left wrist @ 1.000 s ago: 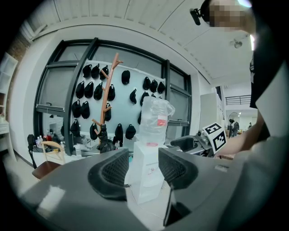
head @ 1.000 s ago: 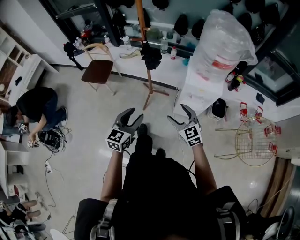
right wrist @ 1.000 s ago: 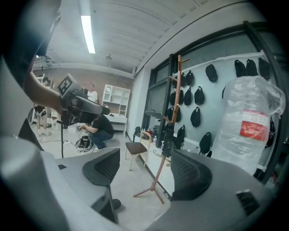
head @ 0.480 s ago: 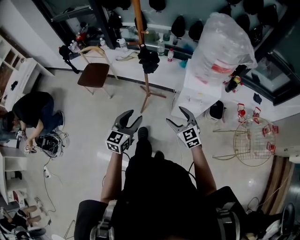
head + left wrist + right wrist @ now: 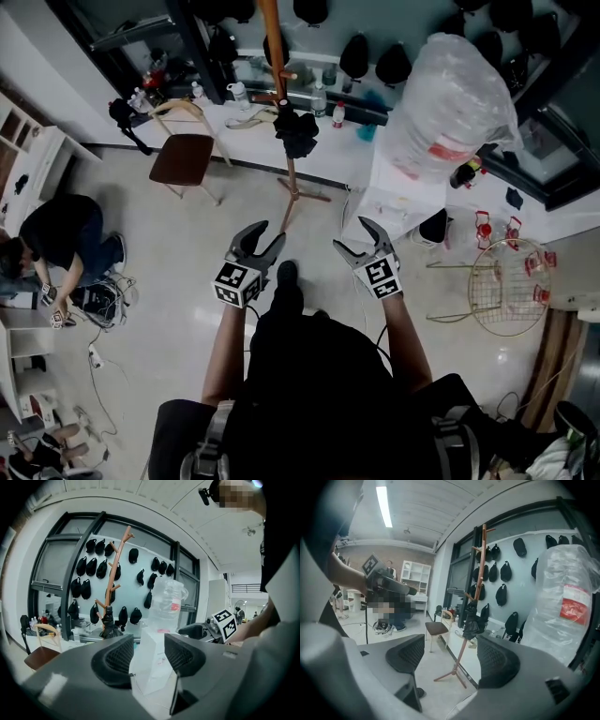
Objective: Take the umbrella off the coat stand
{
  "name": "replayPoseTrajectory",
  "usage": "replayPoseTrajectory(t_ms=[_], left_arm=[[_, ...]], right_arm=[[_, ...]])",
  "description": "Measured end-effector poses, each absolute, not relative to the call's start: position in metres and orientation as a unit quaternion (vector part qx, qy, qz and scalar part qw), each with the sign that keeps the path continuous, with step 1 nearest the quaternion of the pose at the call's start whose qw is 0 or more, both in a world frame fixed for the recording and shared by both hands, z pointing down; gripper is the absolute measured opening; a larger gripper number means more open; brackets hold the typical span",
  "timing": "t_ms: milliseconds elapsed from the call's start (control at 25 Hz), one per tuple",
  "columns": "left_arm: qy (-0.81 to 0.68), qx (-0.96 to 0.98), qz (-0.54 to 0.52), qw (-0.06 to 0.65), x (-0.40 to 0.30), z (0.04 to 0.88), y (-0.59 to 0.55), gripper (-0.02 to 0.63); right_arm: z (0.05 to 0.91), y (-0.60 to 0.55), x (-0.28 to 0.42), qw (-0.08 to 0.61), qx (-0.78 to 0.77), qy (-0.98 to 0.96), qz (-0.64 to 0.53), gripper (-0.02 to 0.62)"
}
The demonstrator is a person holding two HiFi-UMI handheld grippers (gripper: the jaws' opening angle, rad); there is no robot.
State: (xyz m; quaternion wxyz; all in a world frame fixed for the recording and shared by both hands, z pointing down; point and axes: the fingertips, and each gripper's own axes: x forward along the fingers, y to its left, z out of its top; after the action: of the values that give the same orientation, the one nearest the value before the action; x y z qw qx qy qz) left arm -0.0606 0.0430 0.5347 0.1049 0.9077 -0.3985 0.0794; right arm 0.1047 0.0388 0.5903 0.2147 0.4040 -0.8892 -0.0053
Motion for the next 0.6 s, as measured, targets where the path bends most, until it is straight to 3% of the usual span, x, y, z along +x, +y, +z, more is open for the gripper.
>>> replayPoseTrajectory(t_ms=[600], left_arm=[[-0.377, 0.915, 0.085, 0.119, -0.078, 0.541, -0.064, 0.204]], right_arm=[[0.592, -0.056, 0.08, 0.216, 0.422, -0.881, 0.013, 0.353]])
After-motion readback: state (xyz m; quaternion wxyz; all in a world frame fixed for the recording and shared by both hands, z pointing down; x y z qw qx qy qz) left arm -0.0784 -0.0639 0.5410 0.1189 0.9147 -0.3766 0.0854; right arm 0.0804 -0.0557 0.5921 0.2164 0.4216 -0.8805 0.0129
